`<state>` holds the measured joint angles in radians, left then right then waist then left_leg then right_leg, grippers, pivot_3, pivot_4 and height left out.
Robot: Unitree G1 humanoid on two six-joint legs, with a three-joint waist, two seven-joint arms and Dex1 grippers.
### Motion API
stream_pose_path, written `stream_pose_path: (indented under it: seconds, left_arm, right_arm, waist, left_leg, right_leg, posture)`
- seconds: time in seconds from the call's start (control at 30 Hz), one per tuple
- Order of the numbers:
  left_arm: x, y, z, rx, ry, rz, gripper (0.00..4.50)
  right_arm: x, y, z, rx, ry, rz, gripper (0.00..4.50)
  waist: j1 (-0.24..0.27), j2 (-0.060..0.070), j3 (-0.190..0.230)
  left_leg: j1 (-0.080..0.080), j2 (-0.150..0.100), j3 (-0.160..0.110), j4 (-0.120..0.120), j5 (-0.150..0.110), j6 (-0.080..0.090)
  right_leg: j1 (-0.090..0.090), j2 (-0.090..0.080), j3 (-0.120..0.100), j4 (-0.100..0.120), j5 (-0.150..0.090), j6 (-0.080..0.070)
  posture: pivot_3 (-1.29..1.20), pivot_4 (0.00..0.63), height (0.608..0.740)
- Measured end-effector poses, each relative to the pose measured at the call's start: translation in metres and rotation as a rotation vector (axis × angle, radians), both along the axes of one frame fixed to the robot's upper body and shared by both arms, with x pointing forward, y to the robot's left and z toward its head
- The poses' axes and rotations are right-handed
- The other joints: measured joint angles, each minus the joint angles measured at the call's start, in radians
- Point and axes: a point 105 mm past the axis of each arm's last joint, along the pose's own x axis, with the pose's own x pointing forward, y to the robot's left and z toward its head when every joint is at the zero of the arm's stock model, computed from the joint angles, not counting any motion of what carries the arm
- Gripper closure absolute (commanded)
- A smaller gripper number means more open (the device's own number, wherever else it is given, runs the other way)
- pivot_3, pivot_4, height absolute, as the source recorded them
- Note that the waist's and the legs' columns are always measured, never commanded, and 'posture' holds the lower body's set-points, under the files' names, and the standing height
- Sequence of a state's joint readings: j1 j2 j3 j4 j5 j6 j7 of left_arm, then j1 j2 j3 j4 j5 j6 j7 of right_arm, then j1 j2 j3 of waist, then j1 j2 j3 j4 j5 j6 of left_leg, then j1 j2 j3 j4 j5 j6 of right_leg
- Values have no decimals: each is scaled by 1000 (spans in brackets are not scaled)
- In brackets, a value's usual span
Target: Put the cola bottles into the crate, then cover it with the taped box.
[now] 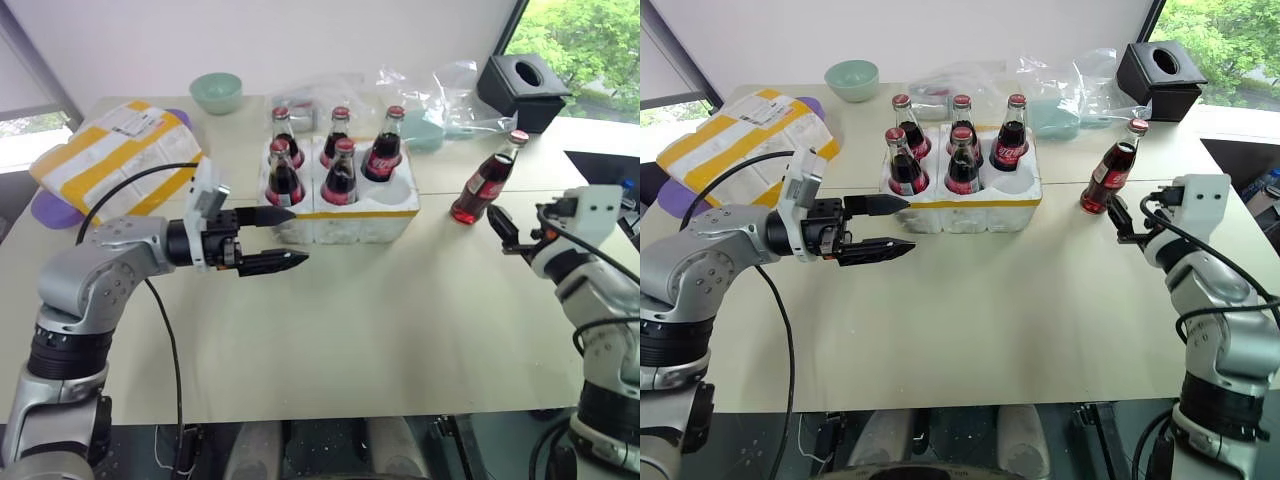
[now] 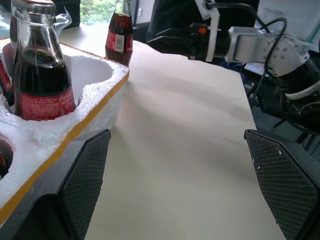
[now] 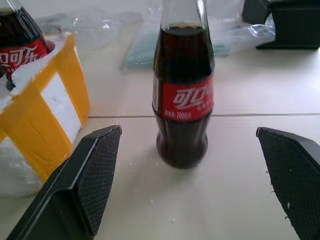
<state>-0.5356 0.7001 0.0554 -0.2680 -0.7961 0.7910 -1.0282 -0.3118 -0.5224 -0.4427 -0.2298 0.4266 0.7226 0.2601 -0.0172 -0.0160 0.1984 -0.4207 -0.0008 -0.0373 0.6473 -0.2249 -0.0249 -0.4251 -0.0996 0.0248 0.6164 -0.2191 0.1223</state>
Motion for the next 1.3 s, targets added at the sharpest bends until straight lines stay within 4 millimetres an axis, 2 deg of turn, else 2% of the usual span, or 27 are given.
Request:
stream_pose_path:
  seconds: [0.2, 0.43, 0.67, 0.77, 0.83, 1.17, 1.23, 1.3]
  left_arm:
    - [-3, -2, 1, 8, -13, 3, 0]
    - [-6, -1, 2, 9, -24, 17, 0]
    - [-4, 5, 5, 13, -37, 60, 0]
    - [-4, 5, 5, 15, -34, 64, 0]
    - [-5, 5, 5, 17, -35, 64, 0]
    - [-5, 4, 6, 17, -35, 61, 0]
    - [-5, 4, 6, 16, -35, 59, 0]
    - [-5, 3, 6, 14, -35, 56, 0]
  right_arm:
    - [30, 3, -11, 8, 31, 46, 88]
    - [58, 2, -10, 11, 16, 53, 88]
    - [73, -2, -16, 27, 21, 54, 88]
    - [79, -1, -15, 30, 12, 55, 885]
    - [80, -2, -15, 32, 6, 51, 1745]
    - [75, -1, -13, 16, -10, 78, 1801]
    - [73, 2, -4, 6, -35, 98, 1801]
    - [69, 7, 14, 2, -83, 131, 1801]
  waist:
    - [0, 0, 0]
    - [-2, 0, 0]
    - [-2, 0, 0]
    - [-3, 0, 0]
    - [-2, 0, 0]
    - [-1, 1, 1]
    - [-2, 4, 3]
    - [-4, 7, 4]
  left_leg:
    - [0, 0, 0, -1, 0, 0]
    - [0, 0, 0, -1, 0, 0]
    - [0, 0, 0, -1, 0, 0]
    - [0, 0, 0, -1, 0, 0]
    - [0, 0, 0, -1, 0, 0]
    - [0, 0, 0, -1, 0, 0]
    - [-1, 0, 0, -1, 0, 0]
    - [-1, 0, 0, -1, 0, 0]
  right_leg:
    - [0, 0, 0, 0, 0, 0]
    - [0, 0, 0, 0, 1, 1]
    - [0, 0, 0, -1, 2, 3]
    - [0, 0, 0, -1, 2, 4]
    - [0, 0, 0, -1, 2, 4]
    - [0, 0, 0, -1, 2, 4]
    - [0, 0, 0, -1, 2, 4]
    - [-1, 0, 0, 0, 2, 4]
  posture:
    - [0, 150, 739]
    - [0, 150, 739]
    - [0, 150, 739]
    - [0, 150, 739]
    - [0, 150, 739]
    - [0, 150, 739]
    - [0, 150, 739]
    - [0, 150, 739]
